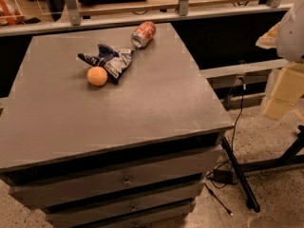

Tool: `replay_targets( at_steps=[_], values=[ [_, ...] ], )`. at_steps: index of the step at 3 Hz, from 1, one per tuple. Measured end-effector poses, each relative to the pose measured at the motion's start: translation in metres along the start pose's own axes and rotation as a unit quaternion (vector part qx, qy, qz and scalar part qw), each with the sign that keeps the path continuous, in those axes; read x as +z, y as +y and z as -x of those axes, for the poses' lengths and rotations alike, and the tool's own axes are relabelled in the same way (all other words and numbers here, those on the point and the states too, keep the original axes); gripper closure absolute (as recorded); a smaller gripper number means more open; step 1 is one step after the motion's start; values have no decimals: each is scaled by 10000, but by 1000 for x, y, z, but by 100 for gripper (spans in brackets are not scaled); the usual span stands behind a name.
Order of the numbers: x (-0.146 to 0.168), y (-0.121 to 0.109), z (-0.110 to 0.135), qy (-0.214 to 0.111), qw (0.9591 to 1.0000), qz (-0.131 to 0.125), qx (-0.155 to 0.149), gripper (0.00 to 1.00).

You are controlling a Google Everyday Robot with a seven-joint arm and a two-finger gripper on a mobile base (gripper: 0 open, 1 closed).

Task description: Pick blue chip bag

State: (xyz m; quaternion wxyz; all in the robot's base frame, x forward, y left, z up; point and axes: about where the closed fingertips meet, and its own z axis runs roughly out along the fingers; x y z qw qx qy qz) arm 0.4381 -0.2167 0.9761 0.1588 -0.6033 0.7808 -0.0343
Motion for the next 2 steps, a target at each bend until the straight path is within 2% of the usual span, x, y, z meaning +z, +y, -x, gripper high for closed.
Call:
replay_targets(
  at_steps=[1,2],
  values=[
    [0,0,0,0,10000,-1,0,0],
    [-2,-10,11,-463,9989,-76,36,0]
  ],
)
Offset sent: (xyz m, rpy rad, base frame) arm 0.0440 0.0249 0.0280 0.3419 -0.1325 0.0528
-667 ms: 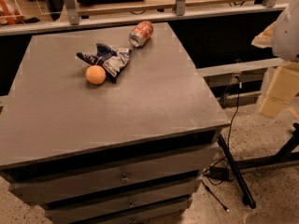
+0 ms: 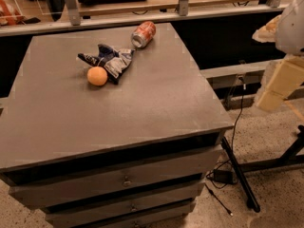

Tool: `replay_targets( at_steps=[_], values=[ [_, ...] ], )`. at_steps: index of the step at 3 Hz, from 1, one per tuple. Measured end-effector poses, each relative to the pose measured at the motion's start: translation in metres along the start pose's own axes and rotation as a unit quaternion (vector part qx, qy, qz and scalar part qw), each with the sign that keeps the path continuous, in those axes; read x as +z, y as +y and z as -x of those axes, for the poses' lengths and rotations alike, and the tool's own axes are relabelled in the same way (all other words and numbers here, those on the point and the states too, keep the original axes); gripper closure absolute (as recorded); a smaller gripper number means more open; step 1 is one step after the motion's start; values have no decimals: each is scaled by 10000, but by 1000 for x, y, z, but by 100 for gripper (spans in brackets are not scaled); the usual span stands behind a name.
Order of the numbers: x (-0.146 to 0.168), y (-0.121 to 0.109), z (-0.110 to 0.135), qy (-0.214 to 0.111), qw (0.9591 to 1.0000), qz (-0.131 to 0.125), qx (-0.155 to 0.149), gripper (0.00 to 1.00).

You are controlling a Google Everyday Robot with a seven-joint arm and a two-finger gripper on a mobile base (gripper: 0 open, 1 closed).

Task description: Pick blue chip bag

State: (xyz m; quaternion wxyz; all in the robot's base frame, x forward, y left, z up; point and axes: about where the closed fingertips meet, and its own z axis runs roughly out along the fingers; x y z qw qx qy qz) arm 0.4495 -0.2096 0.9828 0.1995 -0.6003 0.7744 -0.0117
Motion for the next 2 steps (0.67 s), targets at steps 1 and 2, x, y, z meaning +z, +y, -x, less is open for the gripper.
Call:
replay_targets(
  at_steps=[1,2],
  values=[
    [6,-32,25,-1108,9937,-191,40,0],
    [19,-62,73,-2314,9723,-292,162,0]
  ],
)
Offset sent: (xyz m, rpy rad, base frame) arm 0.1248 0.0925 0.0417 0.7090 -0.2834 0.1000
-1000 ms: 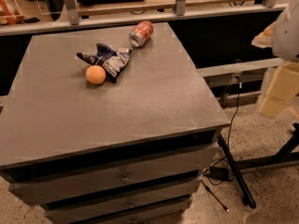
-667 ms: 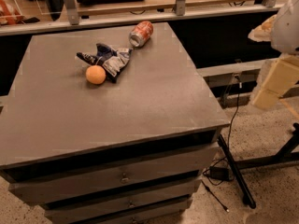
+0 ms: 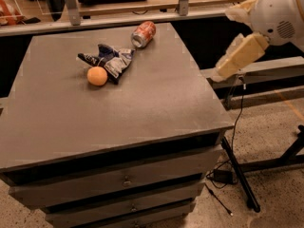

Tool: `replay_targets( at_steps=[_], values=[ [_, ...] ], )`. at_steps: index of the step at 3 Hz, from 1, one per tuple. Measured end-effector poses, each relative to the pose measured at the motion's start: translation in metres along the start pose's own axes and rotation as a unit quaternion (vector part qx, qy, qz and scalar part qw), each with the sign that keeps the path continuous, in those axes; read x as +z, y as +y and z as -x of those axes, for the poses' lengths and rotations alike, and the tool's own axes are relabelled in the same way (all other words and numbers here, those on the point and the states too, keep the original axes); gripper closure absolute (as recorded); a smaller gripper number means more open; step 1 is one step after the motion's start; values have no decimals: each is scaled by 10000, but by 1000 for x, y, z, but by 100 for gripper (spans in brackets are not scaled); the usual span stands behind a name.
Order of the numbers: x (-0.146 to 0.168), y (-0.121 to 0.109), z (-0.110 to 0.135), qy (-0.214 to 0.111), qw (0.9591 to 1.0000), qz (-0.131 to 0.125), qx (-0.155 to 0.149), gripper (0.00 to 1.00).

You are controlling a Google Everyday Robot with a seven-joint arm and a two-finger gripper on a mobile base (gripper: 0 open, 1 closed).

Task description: Pick blue chip bag

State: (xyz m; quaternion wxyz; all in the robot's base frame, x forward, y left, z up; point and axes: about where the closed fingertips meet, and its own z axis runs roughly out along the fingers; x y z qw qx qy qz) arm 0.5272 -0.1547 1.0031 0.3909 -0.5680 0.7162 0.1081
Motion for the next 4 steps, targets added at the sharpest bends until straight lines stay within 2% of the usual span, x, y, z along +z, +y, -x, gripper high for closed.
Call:
replay_targets(
  at_steps=[1,2,3,4],
  values=[
    [44,-13,28,-705,9972,-11,253,0],
    [86,-22,44,-1029,9929,-55,590,0],
    [113,-30,40,-991,9914,7,853,0],
    [118,-30,40,-1000,9910,25,894,0]
  ],
)
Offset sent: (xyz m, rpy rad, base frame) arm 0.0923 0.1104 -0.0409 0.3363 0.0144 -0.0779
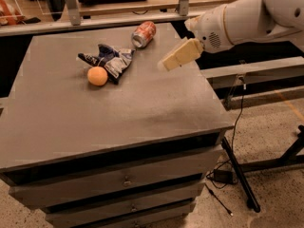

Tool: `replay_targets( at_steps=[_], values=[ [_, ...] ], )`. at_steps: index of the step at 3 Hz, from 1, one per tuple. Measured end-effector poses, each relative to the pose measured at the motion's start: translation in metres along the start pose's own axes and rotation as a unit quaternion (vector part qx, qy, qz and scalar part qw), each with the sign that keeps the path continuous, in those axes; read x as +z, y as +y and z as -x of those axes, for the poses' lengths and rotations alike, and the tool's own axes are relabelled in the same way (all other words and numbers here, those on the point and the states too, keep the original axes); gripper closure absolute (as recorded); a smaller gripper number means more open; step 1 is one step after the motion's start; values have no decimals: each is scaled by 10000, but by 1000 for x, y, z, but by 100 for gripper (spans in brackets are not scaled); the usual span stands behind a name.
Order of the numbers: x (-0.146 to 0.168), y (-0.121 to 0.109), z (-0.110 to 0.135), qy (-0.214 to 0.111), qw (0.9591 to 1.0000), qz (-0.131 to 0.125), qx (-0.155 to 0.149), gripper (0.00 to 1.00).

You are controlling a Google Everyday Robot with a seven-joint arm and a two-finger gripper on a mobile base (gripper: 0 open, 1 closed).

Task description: Pick blue chip bag

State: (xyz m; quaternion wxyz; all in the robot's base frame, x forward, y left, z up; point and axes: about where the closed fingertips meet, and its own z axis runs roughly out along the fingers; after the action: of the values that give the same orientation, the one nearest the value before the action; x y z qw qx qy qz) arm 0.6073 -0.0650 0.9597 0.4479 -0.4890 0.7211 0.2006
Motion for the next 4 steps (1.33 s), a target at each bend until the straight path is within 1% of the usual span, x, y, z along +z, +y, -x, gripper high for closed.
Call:
replay_targets(
  at_steps=[1,2,4],
  values=[
    [12,5,-4,-200,9998,-8,56,0],
    [37,8,1,-469,9988,104,-38,0],
    [100,12,-3,-517,9965,643,-118,0]
  ],
)
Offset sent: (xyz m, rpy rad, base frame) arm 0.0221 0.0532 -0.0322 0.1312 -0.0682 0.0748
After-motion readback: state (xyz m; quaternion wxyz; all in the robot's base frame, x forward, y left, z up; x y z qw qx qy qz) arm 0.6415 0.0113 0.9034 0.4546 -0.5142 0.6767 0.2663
